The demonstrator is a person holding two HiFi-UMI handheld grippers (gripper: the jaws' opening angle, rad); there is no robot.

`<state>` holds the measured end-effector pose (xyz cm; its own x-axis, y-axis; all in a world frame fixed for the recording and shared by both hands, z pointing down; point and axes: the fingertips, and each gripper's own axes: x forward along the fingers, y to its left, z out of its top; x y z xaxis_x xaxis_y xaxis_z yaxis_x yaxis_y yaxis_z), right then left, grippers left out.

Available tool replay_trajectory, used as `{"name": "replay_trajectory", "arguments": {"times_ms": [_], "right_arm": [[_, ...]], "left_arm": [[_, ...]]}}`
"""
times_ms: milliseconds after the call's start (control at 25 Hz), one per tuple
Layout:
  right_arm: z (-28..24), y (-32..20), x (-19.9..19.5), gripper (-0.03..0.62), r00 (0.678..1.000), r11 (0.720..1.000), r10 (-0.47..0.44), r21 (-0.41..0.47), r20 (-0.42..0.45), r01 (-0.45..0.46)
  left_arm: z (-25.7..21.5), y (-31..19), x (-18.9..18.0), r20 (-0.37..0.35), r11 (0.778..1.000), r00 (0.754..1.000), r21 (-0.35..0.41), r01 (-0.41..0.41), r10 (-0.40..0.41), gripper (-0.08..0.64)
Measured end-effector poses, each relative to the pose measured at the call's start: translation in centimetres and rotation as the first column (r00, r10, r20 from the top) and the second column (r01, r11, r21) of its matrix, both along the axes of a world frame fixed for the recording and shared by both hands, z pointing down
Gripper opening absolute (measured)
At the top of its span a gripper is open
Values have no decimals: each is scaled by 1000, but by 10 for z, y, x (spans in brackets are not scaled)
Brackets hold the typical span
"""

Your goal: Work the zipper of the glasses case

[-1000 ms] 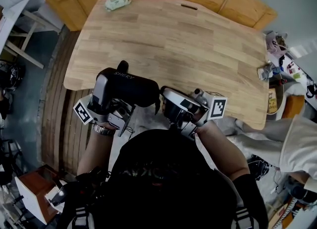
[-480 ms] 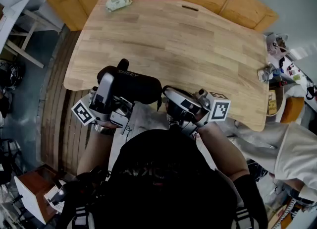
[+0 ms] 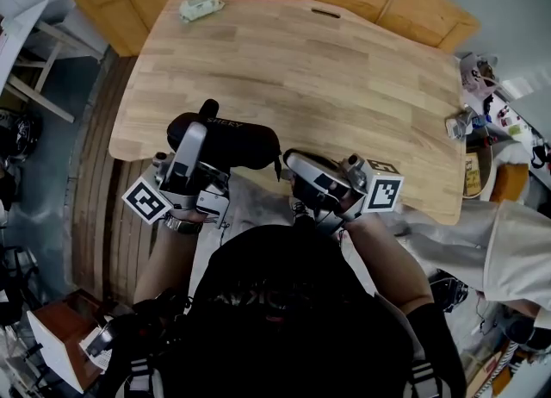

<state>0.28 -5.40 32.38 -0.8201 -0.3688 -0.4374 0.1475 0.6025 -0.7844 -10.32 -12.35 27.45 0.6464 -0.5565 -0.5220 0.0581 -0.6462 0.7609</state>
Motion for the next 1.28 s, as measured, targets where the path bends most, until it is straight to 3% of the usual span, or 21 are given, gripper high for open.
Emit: {"name": "replay_trajectory", "arguments": {"times_ms": [120,280,520,720,1280], "right_arm": [[4,1,0,17,1000,1000,-1,-6,-16,1],[7,0,-2,17,1000,1000,-1,-16,-20,0],[11,0,-8,17,999,1000,-11,-23,-40,11],[11,0,-14,17,999,999,-15,-29,-41,13],[9,0,-31,17,998,999,-42,-30,-40,41]], "left_arm": [[-1,1,6,122,997,991,64,40,-47,357],[-1,0,10,223,992,970,106,70,-92,357],[3,3,23,385,978,908,183,100,-165,357],[4,5,29,459,968,866,226,105,-201,357],[11,14,53,658,906,669,421,53,-345,358]]}}
